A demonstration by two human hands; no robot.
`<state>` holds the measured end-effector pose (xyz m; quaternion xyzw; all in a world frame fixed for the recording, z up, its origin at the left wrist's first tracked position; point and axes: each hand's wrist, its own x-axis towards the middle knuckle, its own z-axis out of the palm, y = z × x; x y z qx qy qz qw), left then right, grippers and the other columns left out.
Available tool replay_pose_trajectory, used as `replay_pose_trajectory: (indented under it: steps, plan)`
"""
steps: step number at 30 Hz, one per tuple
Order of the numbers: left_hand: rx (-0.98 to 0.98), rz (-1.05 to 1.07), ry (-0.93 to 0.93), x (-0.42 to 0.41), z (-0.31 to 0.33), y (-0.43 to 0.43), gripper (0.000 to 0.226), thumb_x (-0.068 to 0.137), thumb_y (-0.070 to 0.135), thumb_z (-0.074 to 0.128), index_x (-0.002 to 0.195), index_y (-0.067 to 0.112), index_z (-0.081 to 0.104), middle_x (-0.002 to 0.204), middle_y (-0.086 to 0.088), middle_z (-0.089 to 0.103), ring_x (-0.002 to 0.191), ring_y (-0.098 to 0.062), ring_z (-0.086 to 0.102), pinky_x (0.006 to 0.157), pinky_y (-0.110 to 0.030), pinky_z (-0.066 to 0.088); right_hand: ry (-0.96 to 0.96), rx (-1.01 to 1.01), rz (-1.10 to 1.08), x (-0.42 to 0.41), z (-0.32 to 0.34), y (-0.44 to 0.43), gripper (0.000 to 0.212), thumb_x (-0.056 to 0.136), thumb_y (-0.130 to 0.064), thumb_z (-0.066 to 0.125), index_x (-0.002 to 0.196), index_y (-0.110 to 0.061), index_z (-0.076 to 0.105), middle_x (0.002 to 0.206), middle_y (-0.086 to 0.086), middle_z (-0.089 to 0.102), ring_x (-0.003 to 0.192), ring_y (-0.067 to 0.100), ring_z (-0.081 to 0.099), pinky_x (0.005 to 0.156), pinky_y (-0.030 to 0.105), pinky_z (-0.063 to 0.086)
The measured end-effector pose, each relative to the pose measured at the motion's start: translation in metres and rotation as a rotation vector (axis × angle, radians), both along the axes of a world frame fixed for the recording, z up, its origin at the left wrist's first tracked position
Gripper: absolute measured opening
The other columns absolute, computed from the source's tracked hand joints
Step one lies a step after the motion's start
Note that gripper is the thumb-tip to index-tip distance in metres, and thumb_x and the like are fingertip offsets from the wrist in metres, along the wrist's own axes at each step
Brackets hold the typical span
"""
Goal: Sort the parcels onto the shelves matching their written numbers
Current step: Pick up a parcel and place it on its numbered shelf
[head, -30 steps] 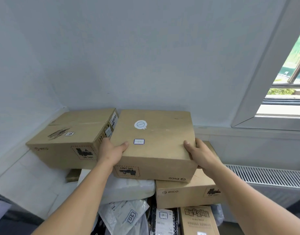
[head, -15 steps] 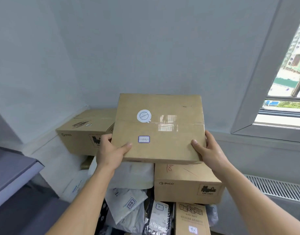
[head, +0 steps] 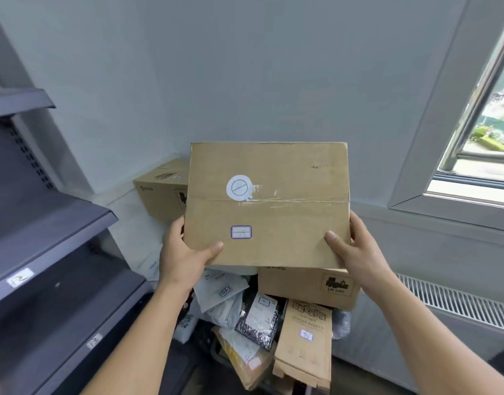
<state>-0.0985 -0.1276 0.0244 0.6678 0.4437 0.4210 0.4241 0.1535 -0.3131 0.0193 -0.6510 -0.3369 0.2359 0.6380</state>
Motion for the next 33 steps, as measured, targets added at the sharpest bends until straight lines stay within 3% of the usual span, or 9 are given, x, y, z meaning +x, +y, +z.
replay_pose_trajectory:
  steps: [3,7,13,17,23,29,33]
  plan:
    - [0.019,0.029,-0.018,-0.016,0.0,-0.011,0.078,0.066,0.014,0.09,0.129,0.036,0.05,0.12,0.009,0.061,0.107,-0.012,0.061,0.093,-0.036,0.051,-0.019,0.008,0.015,-0.015,0.002,-0.007,0.042,0.099,-0.018,0.061,0.133,-0.041,0.051,0.115,-0.015,0.071,0.104,0.014,0.071,0.095,0.05,0.055]
    - [0.035,0.041,-0.016,-0.041,0.0,-0.017,0.079,0.065,0.02,0.091,0.128,0.043,0.049,0.124,0.009,0.061,0.111,-0.013,0.061,0.097,-0.044,0.052,-0.07,-0.01,0.031,-0.035,0.007,-0.011,0.045,0.099,-0.024,0.061,0.133,-0.053,0.049,0.119,-0.018,0.07,0.107,0.012,0.07,0.097,0.049,0.053]
    - [0.051,0.062,-0.031,-0.087,-0.003,-0.023,0.079,0.068,0.021,0.09,0.132,0.041,0.049,0.128,0.009,0.058,0.113,-0.013,0.061,0.097,-0.043,0.053,-0.06,0.018,0.083,-0.077,0.01,-0.008,0.042,0.101,-0.015,0.057,0.128,-0.047,0.053,0.111,-0.022,0.071,0.098,0.001,0.07,0.075,0.021,0.057]
    - [0.038,0.076,-0.037,-0.119,-0.007,-0.03,0.077,0.068,0.019,0.09,0.129,0.045,0.05,0.127,0.011,0.058,0.113,-0.01,0.059,0.096,-0.041,0.053,-0.039,0.004,0.092,-0.106,0.007,-0.007,0.044,0.101,-0.016,0.058,0.122,-0.054,0.054,0.113,-0.02,0.071,0.099,0.003,0.07,0.08,0.028,0.055]
    - [0.028,0.105,-0.045,-0.155,-0.007,-0.037,0.079,0.067,0.018,0.09,0.13,0.044,0.05,0.125,0.011,0.058,0.112,-0.01,0.06,0.096,-0.043,0.053,-0.023,0.023,0.135,-0.139,0.008,-0.006,0.044,0.101,-0.014,0.058,0.13,-0.046,0.054,0.12,-0.013,0.07,0.108,0.012,0.069,0.091,0.041,0.055]
    - [0.046,0.161,-0.094,-0.181,-0.001,-0.049,0.08,0.068,0.016,0.089,0.133,0.042,0.05,0.127,0.011,0.057,0.111,-0.009,0.06,0.097,-0.041,0.053,0.017,0.029,0.189,-0.158,0.018,0.001,0.043,0.101,-0.017,0.058,0.133,-0.045,0.053,0.118,-0.017,0.07,0.105,0.007,0.069,0.088,0.033,0.054]
    - [0.048,0.197,-0.11,-0.193,0.008,-0.059,0.081,0.067,0.015,0.089,0.133,0.043,0.05,0.128,0.011,0.055,0.111,-0.008,0.059,0.099,-0.043,0.051,0.041,0.034,0.237,-0.166,0.024,0.004,0.044,0.1,-0.015,0.06,0.135,-0.04,0.052,0.114,-0.019,0.071,0.1,0.004,0.069,0.076,0.022,0.056]
